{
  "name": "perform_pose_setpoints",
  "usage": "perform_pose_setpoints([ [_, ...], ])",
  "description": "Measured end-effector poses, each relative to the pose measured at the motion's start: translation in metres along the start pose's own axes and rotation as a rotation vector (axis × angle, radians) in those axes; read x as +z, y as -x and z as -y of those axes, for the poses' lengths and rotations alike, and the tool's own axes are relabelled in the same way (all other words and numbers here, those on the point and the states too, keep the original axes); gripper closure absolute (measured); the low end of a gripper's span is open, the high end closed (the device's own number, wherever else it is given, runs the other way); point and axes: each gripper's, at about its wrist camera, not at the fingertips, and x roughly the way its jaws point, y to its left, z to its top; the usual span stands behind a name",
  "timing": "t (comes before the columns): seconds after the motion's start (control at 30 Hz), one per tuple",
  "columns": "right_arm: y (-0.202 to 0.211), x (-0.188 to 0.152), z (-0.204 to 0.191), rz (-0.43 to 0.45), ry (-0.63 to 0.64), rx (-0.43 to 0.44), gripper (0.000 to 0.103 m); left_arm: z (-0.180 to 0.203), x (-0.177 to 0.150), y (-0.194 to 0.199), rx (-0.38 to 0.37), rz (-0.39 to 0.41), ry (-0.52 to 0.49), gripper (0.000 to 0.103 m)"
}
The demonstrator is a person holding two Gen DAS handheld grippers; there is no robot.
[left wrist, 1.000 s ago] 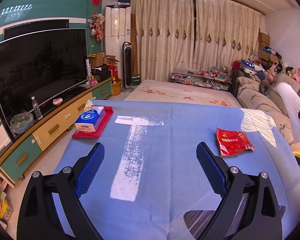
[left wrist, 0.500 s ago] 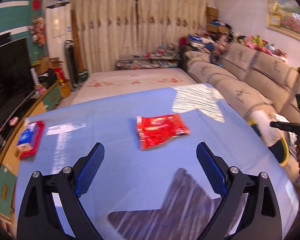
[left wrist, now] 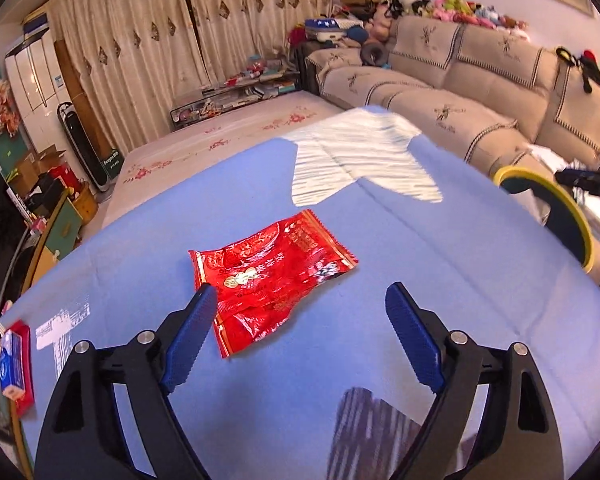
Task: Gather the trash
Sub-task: 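Carry the foam net over the yellow bin and open the right gripper, then grasp the red snack wrapper with the left gripper and lift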
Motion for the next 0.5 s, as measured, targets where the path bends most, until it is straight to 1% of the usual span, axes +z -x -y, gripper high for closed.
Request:
perform_pose_setpoints([
  [0.07,0.002,0.002,-0.001,0.004,0.006,0.001,0.044,-0.002,0.002,-0.012,0.009,-0.021,-0.004,0.018],
  [0.27,-0.001,0.003,-0.009,-0.004,0.024,0.011,0.044,-0.001,0.011,-0.040,0.035,-0.049,-0.027,0.018],
  [0.33,-0.001,0.002,-0.010,-0.006,0.024,0.017,0.044,0.001,0.013,-0.051,0.037,-0.070,-0.039,0.020],
  [0.4,-0.003,0.001,-0.010,-0.009,0.024,0.022,0.044,-0.002,0.018,-0.056,0.022,-0.074,-0.019,0.028],
  [0.5,-0.004,-0.001,-0.010,-0.014,0.025,0.026,0.044,-0.010,0.022,-0.063,-0.024,-0.081,0.030,0.034],
])
